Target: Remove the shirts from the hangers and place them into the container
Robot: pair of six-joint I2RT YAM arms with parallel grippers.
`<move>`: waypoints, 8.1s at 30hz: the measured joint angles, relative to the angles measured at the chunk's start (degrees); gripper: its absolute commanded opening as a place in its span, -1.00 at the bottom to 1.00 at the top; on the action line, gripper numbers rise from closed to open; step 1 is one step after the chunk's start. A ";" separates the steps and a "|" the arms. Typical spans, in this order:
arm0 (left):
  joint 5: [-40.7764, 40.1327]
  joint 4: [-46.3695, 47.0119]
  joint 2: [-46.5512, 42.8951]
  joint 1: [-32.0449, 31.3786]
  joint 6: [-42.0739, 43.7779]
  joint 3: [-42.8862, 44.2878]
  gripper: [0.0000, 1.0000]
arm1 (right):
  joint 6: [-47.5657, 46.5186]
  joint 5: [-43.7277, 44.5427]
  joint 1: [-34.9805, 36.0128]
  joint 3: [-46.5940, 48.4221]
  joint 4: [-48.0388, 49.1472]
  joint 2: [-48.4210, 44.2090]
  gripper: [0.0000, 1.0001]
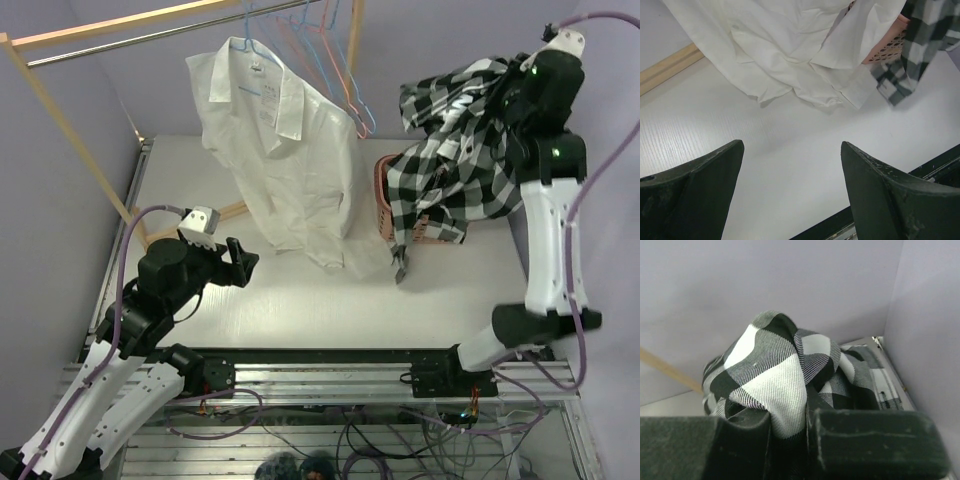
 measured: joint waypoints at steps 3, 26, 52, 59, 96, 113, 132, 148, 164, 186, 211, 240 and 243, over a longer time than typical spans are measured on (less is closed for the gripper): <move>0.02 0.02 -0.35 -0.13 0.00 0.00 0.80 | 0.85 -2.69 -2.99 6.36 -0.94 7.93 -1.00; 0.02 0.02 -0.59 -0.50 0.00 0.00 0.80 | 6.93 -16.24 -2.95 -45.72 19.96 6.80 -1.00; 0.02 0.02 -0.52 -1.51 0.00 0.00 0.82 | 9.62 -14.88 -2.71 -53.75 35.41 13.99 -0.14; 0.02 0.00 0.00 -1.73 0.00 0.00 0.83 | 9.75 -11.04 -2.75 -48.37 22.91 5.20 0.76; 0.00 0.00 1.25 -1.92 -0.04 0.00 0.82 | 5.97 -26.16 -1.01 -80.54 15.56 -30.12 0.50; 0.00 0.00 1.03 -1.92 -0.11 0.00 0.81 | 7.04 -25.51 -0.87 -80.13 19.71 -25.81 -1.00; 0.00 -0.02 0.46 -2.14 -0.31 0.00 0.82 | 9.46 -17.16 -0.79 -46.77 23.89 0.15 -1.00; 0.00 -0.04 0.46 -2.62 -0.33 0.00 0.82 | 12.37 -18.25 -0.76 -52.41 41.90 21.99 -0.80; 0.00 -0.04 0.52 -2.99 -0.37 0.00 0.82 | 12.50 -17.68 -1.03 -54.95 32.37 9.81 -0.25; 0.00 -0.31 0.87 -3.02 -0.42 0.00 0.82 | 3.65 -16.83 0.70 -18.25 15.43 18.97 0.37; -0.02 -0.35 1.22 -3.28 -0.42 0.00 0.83 | 1.03 -5.55 3.10 -26.45 12.22 11.58 -1.00; -0.02 -0.35 1.03 -3.76 -0.44 0.00 0.84 | 3.02 -6.29 1.92 -46.64 25.88 18.27 -1.00; -0.02 -0.35 1.11 -3.80 -0.44 0.00 0.84 | 3.13 -6.40 1.88 -47.82 29.33 18.69 -1.00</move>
